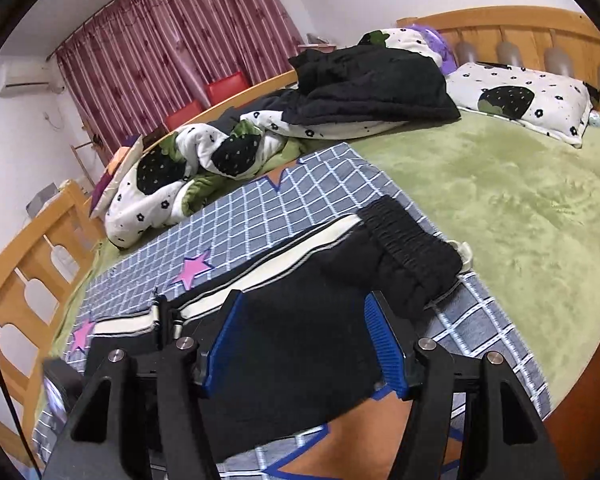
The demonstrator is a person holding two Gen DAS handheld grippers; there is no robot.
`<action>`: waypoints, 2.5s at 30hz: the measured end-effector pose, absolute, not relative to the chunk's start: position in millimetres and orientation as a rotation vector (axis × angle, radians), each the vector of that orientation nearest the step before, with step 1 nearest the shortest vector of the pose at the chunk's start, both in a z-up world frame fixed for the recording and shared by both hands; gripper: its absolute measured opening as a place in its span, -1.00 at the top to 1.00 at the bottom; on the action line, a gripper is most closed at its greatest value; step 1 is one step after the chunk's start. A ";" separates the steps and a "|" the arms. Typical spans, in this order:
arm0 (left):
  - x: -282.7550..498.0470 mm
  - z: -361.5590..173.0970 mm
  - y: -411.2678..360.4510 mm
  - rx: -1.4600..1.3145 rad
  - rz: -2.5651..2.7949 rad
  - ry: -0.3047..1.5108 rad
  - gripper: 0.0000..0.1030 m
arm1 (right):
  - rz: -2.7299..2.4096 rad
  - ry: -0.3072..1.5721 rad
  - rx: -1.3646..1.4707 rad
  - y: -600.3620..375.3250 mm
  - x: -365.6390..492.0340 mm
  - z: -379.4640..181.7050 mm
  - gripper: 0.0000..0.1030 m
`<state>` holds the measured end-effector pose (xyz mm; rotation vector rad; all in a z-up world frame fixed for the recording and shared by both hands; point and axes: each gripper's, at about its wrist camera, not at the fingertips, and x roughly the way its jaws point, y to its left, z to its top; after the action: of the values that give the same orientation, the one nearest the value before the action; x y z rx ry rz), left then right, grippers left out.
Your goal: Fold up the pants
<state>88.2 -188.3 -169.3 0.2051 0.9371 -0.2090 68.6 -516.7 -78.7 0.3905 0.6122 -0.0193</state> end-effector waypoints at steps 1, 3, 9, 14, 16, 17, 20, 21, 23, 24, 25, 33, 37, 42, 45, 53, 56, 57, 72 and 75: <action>87.4 -163.8 -187.5 0.182 -0.240 0.954 0.14 | -0.005 0.614 0.395 -510.8 70.8 -77.6 -0.20; 75.2 -141.1 -166.6 0.119 -0.289 0.963 0.13 | 0.021 0.624 0.387 -497.2 73.0 -76.6 -0.20; 65.1 -93.8 -67.0 0.021 -0.135 0.833 -0.41 | 0.150 0.707 0.288 -416.7 99.2 -82.1 -0.20; 72.5 -91.5 31.9 -0.090 0.052 0.780 -0.41 | 0.294 0.820 0.245 -340.4 118.7 -110.8 -0.17; 68.9 -100.4 61.4 -0.176 0.080 0.789 -0.41 | 0.321 0.875 0.213 -315.8 122.9 -129.9 -0.06; 67.0 -105.9 77.9 -0.245 0.088 0.814 -0.41 | 0.336 0.912 0.205 -304.5 125.3 -142.2 -0.06; 67.0 -114.3 94.9 -0.294 0.060 0.823 -0.41 | 0.362 1.003 0.199 -282.6 127.0 -178.1 0.49; 63.1 -116.2 95.5 -0.270 0.079 0.822 -0.41 | 0.342 1.020 0.170 -278.2 124.9 -187.0 0.53; 60.4 -120.1 96.9 -0.231 0.092 0.820 -0.41 | 0.341 0.965 0.140 -278.4 114.6 -182.9 0.59; 57.2 -122.5 96.5 -0.224 0.085 0.819 -0.41 | 0.368 0.933 0.155 -280.7 107.5 -174.7 0.59; 57.1 -123.8 97.3 -0.230 0.073 0.824 -0.41 | 0.407 0.897 0.171 -283.6 99.3 -164.0 0.60; 63.8 -148.3 79.2 -0.240 -0.065 0.938 -0.41 | 0.381 1.006 0.059 -277.5 101.1 -191.2 0.41; 61.8 -161.5 67.5 -0.215 -0.165 0.996 -0.41 | 0.387 0.947 0.031 -281.1 93.8 -172.6 0.16; 50.0 -172.4 43.7 -0.057 -0.178 1.006 -0.41 | 0.362 0.957 0.118 -292.9 102.6 -175.1 0.02; 48.2 -176.5 35.2 -0.015 -0.119 0.986 -0.41 | 0.361 0.959 0.113 -291.7 102.9 -178.6 0.02; 62.6 -195.6 26.4 -0.100 0.000 0.890 -0.40 | 0.362 0.973 0.137 -289.3 103.8 -189.0 0.02; 54.8 -192.5 34.2 -0.147 0.043 0.852 0.02 | 0.351 0.961 0.118 -286.4 102.1 -196.2 0.03; 51.8 -193.3 44.1 -0.202 0.046 0.855 0.03 | 0.350 0.957 0.105 -285.1 101.5 -196.2 0.03; 21.4 -181.3 65.6 -0.226 -0.003 0.885 0.05 | 0.362 0.930 0.147 -293.1 98.4 -179.6 0.03; 33.5 -187.9 54.4 -0.179 0.022 0.910 0.00 | 0.345 0.885 0.174 -299.8 96.3 -169.8 0.03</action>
<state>33.5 54.4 -187.9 -0.1791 0.9095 0.0223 96.3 -299.8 -169.8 0.1737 0.8854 0.3448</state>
